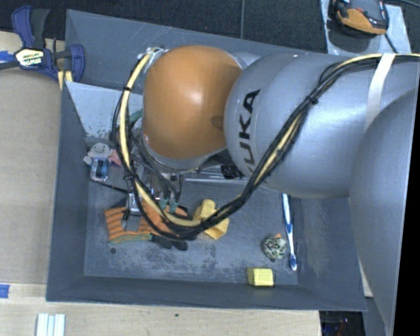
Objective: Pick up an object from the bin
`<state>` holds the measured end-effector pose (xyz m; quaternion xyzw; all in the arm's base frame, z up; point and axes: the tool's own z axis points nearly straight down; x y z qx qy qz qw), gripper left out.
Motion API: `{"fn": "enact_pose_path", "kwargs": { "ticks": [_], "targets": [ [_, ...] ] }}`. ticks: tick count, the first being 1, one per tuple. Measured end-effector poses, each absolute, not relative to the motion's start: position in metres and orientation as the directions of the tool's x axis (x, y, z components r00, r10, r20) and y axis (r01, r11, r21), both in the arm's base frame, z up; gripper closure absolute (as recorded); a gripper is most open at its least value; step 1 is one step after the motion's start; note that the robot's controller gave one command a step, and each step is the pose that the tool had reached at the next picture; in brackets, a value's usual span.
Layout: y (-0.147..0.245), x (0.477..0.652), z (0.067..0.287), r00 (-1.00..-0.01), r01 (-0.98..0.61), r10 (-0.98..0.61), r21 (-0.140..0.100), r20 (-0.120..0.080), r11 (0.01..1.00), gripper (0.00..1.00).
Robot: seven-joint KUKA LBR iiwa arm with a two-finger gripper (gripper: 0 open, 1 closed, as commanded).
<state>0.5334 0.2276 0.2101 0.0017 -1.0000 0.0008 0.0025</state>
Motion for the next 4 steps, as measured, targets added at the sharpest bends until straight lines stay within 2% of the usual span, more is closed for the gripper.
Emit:
{"fn": "enact_pose_path", "kwargs": {
  "ticks": [1, 2, 3, 4],
  "targets": [
    [0.227, 0.535, 0.215, -1.000, 0.000, 0.000, 0.001, -0.002, 1.000, 0.00],
    [0.152, 0.541, 0.153, -0.999, -0.040, -0.040, -0.002, 0.002, 0.999, 0.00],
    [0.161, 0.527, 0.154, -1.000, -0.002, -0.002, 0.008, -0.011, 1.000, 0.00],
    [0.153, 0.545, 0.127, -0.993, 0.120, 0.120, 0.002, -0.007, 0.993, 0.00]
  ]
}}
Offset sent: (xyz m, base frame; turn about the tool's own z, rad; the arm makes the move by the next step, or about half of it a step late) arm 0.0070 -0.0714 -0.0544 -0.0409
